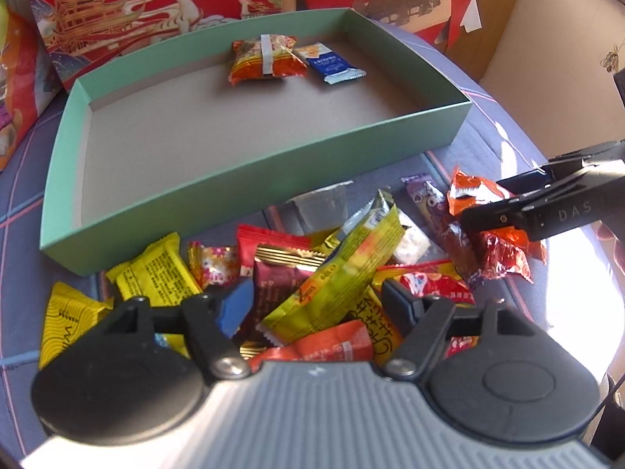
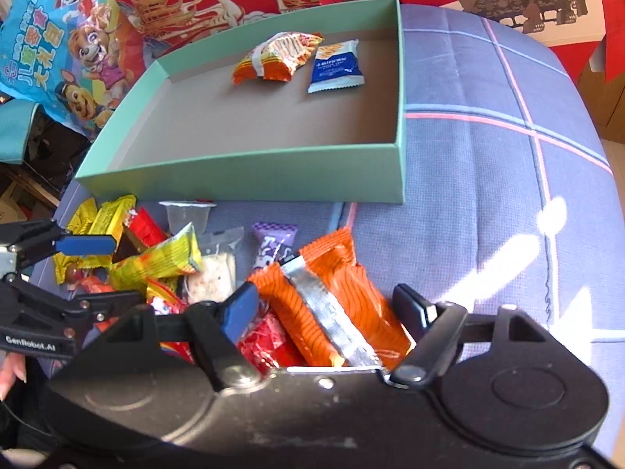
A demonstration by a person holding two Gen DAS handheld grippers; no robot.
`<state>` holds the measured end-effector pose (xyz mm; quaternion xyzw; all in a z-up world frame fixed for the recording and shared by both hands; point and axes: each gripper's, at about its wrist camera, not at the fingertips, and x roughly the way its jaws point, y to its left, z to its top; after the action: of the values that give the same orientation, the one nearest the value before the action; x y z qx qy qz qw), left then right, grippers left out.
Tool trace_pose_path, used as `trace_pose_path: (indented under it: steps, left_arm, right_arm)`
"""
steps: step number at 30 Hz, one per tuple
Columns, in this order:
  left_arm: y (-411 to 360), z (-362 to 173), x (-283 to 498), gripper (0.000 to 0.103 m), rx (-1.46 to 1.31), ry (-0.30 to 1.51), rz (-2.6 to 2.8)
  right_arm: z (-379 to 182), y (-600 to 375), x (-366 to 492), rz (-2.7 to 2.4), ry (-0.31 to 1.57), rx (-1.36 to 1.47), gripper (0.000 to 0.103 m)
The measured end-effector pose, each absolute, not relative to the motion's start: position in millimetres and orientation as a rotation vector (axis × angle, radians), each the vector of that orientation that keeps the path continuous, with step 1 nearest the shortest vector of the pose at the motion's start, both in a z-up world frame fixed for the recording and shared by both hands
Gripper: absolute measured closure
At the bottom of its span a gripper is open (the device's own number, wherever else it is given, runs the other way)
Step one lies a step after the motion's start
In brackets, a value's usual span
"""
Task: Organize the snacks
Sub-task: 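Grasp the yellow stick snack with the left gripper while the right grasps the orange bag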
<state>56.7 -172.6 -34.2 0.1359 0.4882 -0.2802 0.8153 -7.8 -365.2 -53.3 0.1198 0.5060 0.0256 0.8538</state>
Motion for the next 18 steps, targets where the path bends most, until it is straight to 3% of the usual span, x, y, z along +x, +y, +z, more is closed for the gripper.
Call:
trace_pose_path:
  steps: [3, 7, 11, 13, 14, 15, 18]
  left_arm:
    - [-167, -30, 54, 0.049, 0.297, 1.028, -0.607]
    - [-172, -20, 54, 0.053, 0.316, 0.995, -0.648]
    - [-196, -21, 52, 0.053, 0.399, 0.974, -0.733]
    - [-210, -29, 52, 0.053, 0.446, 0.987, -0.748]
    - [-215, -33, 52, 0.058, 0.46, 0.99, -0.744]
    - [-218, -36, 52, 0.074, 0.463, 0.996, -0.734]
    - [-214, -36, 53, 0.085, 0.418, 1.015, -0.696]
  right_arm:
    - [-50, -358, -24, 0.028, 1.05, 0.224, 0.027]
    - [-54, -357, -38, -0.032, 1.064, 0.229, 0.038]
    - [-54, -344, -45, -0.052, 1.069, 0.182, 0.039]
    - [-54, -334, -50, -0.085, 1.058, 0.143, 0.045]
    - [-54, -329, -52, -0.092, 1.054, 0.125, 0.05]
    - [-54, -326, -53, -0.096, 1.049, 0.123, 0.05]
    - [-54, -322, -58, -0.102, 1.036, 0.128, 0.051]
